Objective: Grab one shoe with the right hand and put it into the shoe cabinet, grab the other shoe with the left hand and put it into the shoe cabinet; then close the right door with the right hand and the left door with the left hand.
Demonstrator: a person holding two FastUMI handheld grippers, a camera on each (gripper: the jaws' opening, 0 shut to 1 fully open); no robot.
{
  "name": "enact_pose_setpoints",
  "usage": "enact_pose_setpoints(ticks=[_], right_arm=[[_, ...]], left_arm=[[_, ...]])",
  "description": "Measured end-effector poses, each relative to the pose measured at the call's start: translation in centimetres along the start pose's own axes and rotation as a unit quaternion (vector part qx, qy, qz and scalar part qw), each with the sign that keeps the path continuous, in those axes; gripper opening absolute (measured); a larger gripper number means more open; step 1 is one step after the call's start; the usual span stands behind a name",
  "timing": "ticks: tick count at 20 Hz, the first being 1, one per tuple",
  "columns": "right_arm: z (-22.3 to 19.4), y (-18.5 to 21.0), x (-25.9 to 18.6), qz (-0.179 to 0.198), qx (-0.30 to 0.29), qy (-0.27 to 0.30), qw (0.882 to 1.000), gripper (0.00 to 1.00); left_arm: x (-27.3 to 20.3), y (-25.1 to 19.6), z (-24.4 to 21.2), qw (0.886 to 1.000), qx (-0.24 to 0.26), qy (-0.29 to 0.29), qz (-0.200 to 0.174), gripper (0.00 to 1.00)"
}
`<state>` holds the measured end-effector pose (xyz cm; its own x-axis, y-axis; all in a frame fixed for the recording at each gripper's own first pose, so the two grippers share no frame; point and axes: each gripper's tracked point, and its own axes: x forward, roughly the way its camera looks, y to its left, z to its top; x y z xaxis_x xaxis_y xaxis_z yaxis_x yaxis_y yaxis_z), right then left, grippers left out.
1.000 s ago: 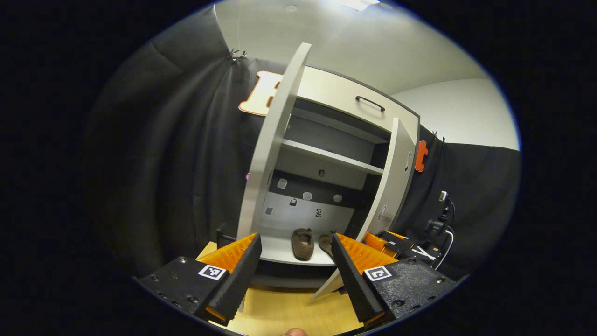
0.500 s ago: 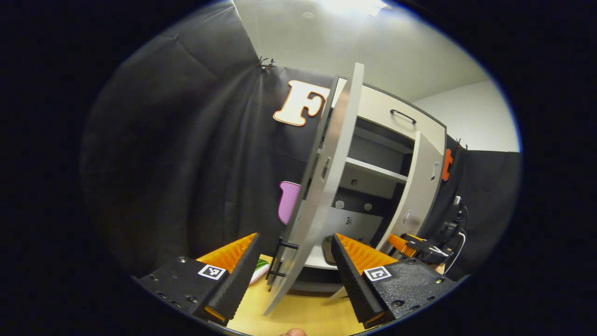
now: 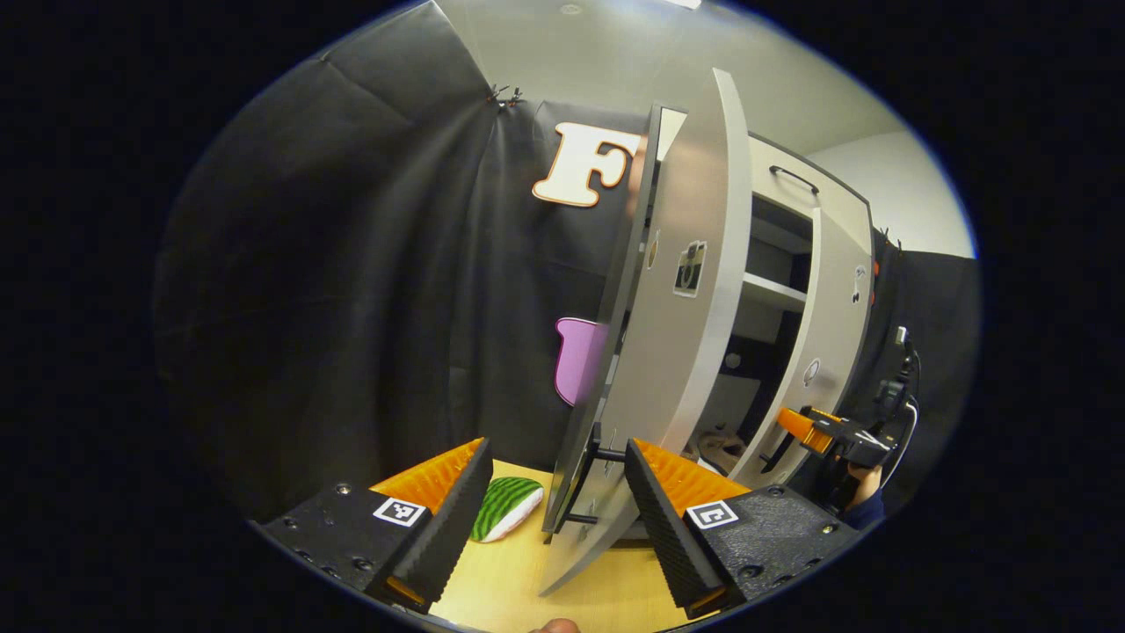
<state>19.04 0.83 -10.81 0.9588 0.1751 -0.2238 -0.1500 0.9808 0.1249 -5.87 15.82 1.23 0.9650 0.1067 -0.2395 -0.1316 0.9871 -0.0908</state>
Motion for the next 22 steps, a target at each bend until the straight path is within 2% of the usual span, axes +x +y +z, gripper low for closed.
enact_pose_setpoints(ticks=[6, 7, 8, 9, 10, 12, 13, 14, 15, 16, 22], right_arm=[[-0.1, 0.0, 0.4, -0.015, -0.001, -0.002, 1.0, 0.97], [-0.1, 0.0, 0.4, -0.016, 0.001, -0.001, 1.0, 0.97], [0.0, 0.0, 0.4, -0.015, 0.001, 0.0, 1.0, 0.97], [0.0, 0.0, 0.4, -0.015, 0.002, 0.002, 1.0, 1.0], [-0.1, 0.0, 0.2, -0.016, 0.006, 0.005, 1.0, 1.0], [0.2, 0.1, -0.3, -0.019, 0.008, -0.002, 1.0, 0.97], [0.5, 0.0, -0.6, -0.02, 0.006, -0.008, 1.0, 1.0], [0.8, 0.0, -0.9, -0.021, 0.005, -0.014, 1.0, 0.97], [1.1, 0.1, -1.4, -0.021, 0.004, -0.018, 1.0, 0.97], [1.3, 0.1, -1.8, -0.02, 0.004, -0.021, 1.0, 1.0], [2.4, -1.1, -4.3, -0.036, 0.01, -0.034, 0.999, 1.0]], left_arm=[[0.3, -0.8, -0.4, 0.999, 0.02, 0.002, -0.026, 0.92], [0.3, -0.9, -0.3, 0.999, 0.029, 0.001, -0.029, 0.87], [0.3, -0.9, -0.3, 0.999, 0.034, 0.001, -0.03, 0.87], [0.3, -1.1, -0.3, 0.999, 0.036, 0.001, -0.03, 0.92], [0.4, -1.3, -0.3, 0.999, 0.039, 0.001, -0.033, 0.85], [0.8, -1.6, -0.2, 0.998, 0.042, 0.0, -0.038, 0.89], [1.1, -1.7, -0.2, 0.998, 0.041, 0.001, -0.04, 0.84], [1.5, -1.9, -0.3, 0.998, 0.039, 0.001, -0.043, 0.84], [1.7, -2.1, -0.4, 0.998, 0.037, 0.002, -0.049, 0.89], [1.9, -2.6, -0.5, 0.998, 0.034, 0.002, -0.057, 0.89], [1.2, -7.1, -1.5, 0.992, 0.035, 0.009, -0.12, 0.88]])
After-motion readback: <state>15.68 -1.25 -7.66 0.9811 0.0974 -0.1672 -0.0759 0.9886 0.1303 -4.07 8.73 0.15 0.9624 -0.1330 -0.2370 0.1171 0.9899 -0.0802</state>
